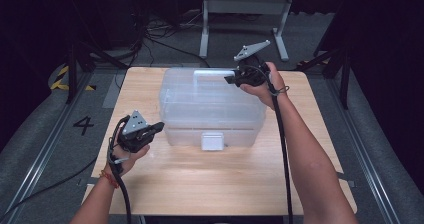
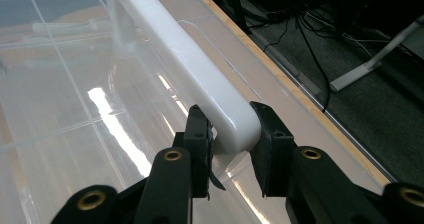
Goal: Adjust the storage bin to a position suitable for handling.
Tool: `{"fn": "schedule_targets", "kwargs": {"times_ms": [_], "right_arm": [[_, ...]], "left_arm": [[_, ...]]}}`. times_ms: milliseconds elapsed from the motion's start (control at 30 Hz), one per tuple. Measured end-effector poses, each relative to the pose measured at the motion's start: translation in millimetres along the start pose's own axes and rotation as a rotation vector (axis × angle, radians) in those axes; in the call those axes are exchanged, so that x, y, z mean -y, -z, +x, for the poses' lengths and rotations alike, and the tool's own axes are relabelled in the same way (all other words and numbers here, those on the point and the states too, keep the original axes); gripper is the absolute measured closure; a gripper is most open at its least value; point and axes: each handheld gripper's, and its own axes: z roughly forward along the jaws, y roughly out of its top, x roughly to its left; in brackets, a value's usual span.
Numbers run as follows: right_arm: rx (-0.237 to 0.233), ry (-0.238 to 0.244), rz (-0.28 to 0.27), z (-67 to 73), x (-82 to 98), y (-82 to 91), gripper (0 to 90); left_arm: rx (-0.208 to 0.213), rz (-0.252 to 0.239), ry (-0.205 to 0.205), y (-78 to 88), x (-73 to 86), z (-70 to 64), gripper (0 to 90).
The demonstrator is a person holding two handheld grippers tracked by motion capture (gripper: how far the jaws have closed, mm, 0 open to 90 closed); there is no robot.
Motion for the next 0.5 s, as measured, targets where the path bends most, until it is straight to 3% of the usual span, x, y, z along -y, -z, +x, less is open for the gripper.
{"fn": "schedule_targets", "kwargs": {"times_ms": [167,500], "right_arm": [[0.003,0.001,-0.003,1.1,1.7,0.1,72.2],[0.030,0.005,-0.011,3.6,3.3,0.0,68.9]], "left_arm": [[-0.011,-0.010,0.001,-0.9,-0.3,1.7,89.9],[0.005,-0.025,0.012,-2.2,1.6,2.5,89.9]]}}
